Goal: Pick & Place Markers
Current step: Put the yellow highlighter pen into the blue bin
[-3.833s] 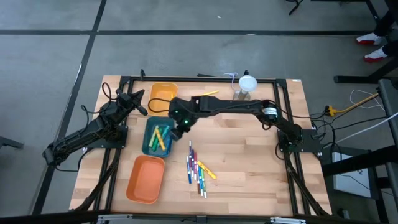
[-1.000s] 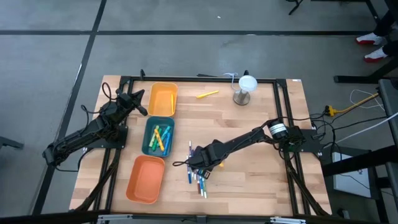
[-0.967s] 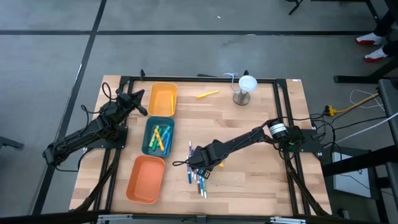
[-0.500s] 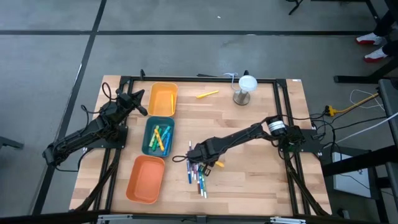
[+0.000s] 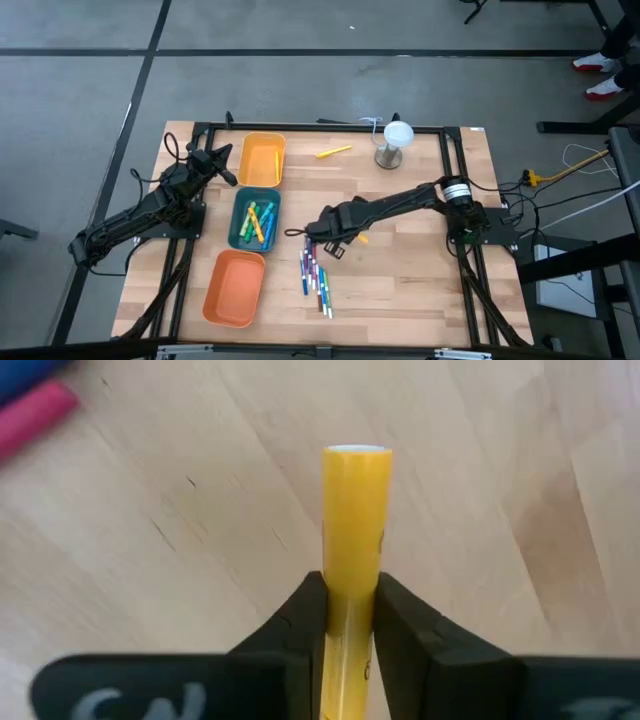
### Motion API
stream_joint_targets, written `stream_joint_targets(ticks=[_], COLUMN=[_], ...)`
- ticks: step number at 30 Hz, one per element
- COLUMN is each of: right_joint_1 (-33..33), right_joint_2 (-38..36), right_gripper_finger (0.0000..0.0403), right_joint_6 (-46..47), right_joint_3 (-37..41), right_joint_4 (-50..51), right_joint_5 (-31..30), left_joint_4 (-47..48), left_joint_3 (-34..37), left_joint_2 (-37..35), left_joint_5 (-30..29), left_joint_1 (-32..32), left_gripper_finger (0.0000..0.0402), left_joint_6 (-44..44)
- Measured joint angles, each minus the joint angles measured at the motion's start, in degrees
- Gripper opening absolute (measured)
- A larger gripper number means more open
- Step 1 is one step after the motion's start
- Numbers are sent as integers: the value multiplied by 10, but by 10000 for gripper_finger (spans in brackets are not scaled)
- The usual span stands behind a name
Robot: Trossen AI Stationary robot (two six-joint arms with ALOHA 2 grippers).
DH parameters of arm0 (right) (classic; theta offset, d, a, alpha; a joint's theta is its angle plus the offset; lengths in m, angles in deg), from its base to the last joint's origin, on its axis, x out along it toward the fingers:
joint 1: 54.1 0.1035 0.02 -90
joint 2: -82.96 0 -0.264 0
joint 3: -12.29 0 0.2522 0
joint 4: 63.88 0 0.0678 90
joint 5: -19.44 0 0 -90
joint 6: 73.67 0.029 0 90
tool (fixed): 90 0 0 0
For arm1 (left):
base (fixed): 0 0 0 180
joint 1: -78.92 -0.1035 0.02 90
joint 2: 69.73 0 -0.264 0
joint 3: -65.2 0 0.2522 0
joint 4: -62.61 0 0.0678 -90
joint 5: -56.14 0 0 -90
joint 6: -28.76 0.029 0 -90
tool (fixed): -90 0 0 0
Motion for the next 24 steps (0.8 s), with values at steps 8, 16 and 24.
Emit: stream_joint_targets(ticks=[8, 16, 24], right_joint_1=[-8, -24, -37], right_joint_2=[-47, -60, -58], right_gripper_finger=[64, 64, 64], right_joint_6=[7, -20, -118], right_joint_3=[0, -1, -1], right_joint_4=[0, -78, -243], right_joint_5=[-42, -62, -55], left_joint_4=[0, 0, 0], left_joint_3=[0, 0, 0], left_joint_2=[0, 0, 0], left_joint_5=[0, 0, 0], left_joint_1=[0, 0, 0], left_gripper_finger=[10, 6, 10], left_joint_6=[0, 0, 0])
